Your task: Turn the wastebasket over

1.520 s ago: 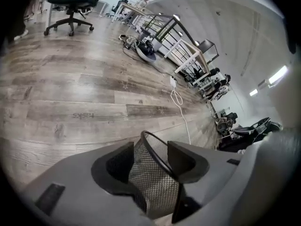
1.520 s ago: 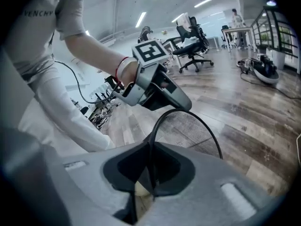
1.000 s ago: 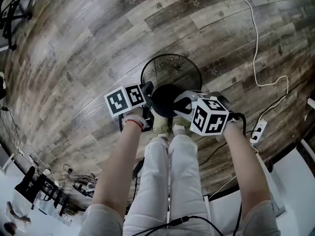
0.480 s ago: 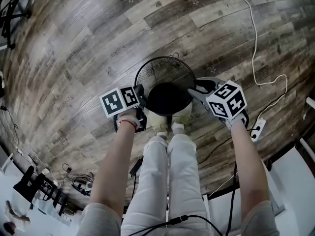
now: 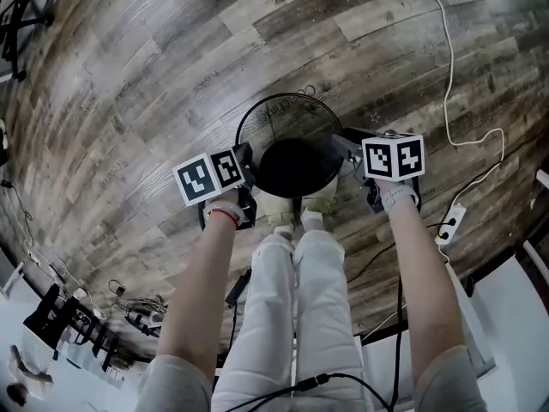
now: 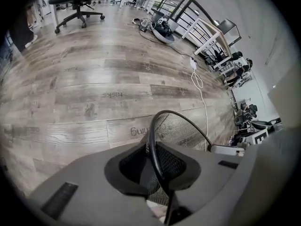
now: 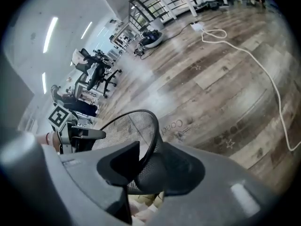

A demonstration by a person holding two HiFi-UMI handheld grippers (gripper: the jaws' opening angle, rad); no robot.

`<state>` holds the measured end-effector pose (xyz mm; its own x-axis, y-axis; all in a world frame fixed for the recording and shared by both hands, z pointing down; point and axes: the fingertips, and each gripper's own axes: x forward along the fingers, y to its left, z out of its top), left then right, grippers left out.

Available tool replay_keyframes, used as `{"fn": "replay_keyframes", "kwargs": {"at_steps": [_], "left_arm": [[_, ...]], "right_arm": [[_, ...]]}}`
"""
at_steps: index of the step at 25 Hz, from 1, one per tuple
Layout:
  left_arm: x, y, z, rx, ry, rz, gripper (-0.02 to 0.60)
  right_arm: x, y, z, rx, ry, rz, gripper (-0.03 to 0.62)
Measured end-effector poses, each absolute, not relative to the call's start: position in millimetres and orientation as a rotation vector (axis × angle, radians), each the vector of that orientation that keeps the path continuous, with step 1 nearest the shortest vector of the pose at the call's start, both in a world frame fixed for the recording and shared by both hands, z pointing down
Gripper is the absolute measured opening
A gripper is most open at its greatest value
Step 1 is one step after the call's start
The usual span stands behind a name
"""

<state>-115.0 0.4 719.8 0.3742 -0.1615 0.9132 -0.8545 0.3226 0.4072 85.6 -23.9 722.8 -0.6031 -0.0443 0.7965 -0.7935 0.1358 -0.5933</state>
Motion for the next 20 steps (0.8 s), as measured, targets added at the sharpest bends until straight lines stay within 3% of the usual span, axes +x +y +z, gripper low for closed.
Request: {"fn": "replay_keyframes", "kwargs": {"at_steps": [4, 20], "left_arm": [[-113.5, 3.9, 718.6, 1.190, -1.111, 0.626, 0.061], [-83.2, 17.8, 688.9, 1.257, -1.080, 0.608, 0.041]], "right_arm": [[81.0, -17.7, 726.6, 0.794, -1.732, 1.608, 0.089], [114.0, -21.9, 694.7, 0.986, -1.813, 1.500, 0.031]]}}
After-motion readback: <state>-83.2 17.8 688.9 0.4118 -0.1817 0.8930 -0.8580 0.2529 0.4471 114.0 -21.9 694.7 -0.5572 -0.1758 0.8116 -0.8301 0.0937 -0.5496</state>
